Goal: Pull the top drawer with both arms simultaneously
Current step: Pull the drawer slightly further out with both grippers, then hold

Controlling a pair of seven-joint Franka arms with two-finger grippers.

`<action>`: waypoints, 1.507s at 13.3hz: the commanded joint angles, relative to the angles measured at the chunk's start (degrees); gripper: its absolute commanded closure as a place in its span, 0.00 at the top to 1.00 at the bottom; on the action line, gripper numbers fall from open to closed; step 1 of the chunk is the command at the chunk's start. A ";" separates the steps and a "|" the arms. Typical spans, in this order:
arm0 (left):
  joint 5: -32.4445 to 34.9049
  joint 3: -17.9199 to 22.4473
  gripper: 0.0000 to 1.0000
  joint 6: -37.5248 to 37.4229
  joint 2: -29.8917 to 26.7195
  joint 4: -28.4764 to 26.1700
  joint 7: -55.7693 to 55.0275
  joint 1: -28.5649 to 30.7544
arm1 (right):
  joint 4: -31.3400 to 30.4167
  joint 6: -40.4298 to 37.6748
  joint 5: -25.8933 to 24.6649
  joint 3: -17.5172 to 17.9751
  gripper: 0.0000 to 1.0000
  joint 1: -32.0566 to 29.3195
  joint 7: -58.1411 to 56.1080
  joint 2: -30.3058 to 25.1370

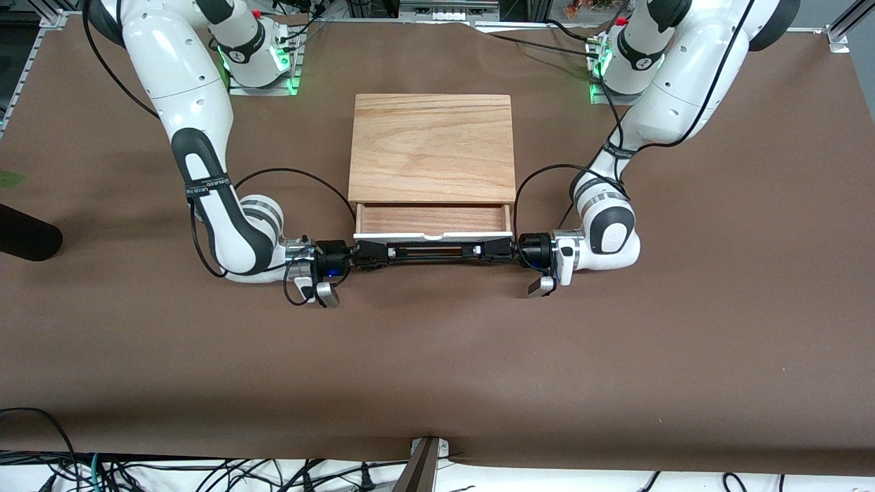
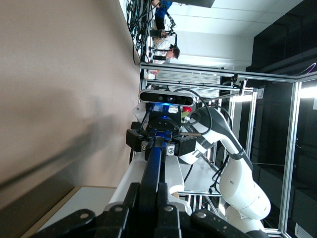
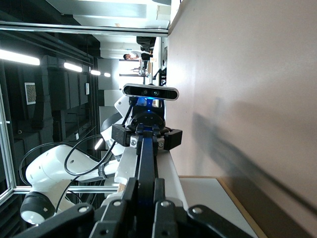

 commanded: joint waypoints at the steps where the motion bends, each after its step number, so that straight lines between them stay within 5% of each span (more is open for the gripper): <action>1: 3.54 3.91 0.00 1.32 -0.75 -3.69 -3.47 1.70 | 4.54 -1.55 2.74 0.18 0.00 -5.07 5.23 -1.86; 20: -0.41 3.82 0.00 1.85 -0.76 -3.25 -4.00 -1.20 | 4.54 -3.13 1.42 0.09 0.00 -6.12 5.15 -1.77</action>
